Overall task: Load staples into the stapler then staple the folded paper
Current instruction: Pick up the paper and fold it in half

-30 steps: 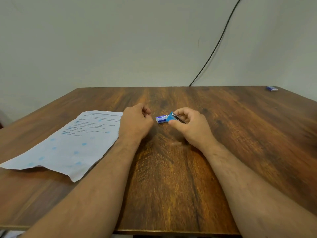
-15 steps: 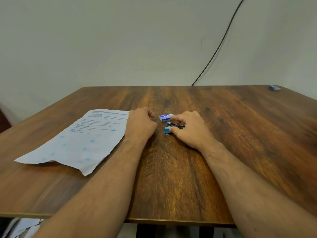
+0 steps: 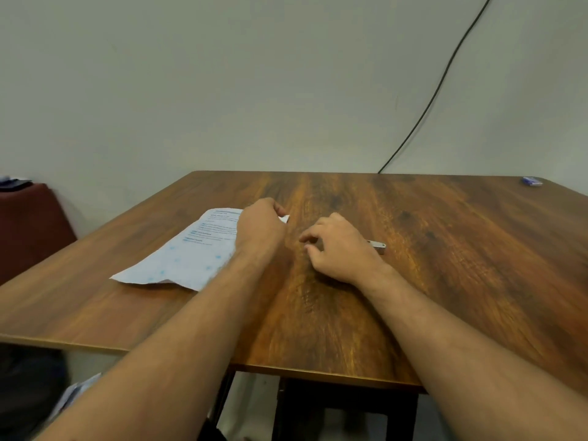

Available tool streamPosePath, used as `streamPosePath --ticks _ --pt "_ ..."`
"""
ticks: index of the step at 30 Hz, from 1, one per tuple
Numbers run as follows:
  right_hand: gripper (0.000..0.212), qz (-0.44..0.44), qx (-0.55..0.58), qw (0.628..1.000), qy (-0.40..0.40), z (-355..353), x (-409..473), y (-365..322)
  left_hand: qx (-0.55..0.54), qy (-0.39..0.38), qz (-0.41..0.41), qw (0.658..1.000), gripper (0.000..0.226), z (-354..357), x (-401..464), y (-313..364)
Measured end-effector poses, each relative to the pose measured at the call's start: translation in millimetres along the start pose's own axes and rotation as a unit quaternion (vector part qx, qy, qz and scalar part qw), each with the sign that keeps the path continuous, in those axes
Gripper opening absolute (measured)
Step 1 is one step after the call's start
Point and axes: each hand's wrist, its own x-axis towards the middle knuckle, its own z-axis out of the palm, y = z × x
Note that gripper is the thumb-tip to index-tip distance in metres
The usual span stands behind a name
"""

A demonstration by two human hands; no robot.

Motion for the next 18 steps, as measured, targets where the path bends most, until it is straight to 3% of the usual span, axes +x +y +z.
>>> streamPosePath --ticks 5,8,11,18 --pt "0.033 0.066 0.022 0.995 -0.068 19 31 -46 0.152 -0.078 -0.059 0.983 0.041 -37 24 -29" --pt "0.051 0.125 0.001 0.99 -0.066 41 49 -61 0.214 -0.169 -0.131 0.953 0.074 -41 31 -55" --pt "0.061 0.185 -0.016 0.98 -0.071 58 57 -70 0.244 -0.179 -0.136 0.943 0.086 -35 30 -77" --pt "0.05 0.248 0.037 0.967 -0.04 75 72 -65 0.329 -0.062 -0.046 0.941 0.043 -36 37 -87"
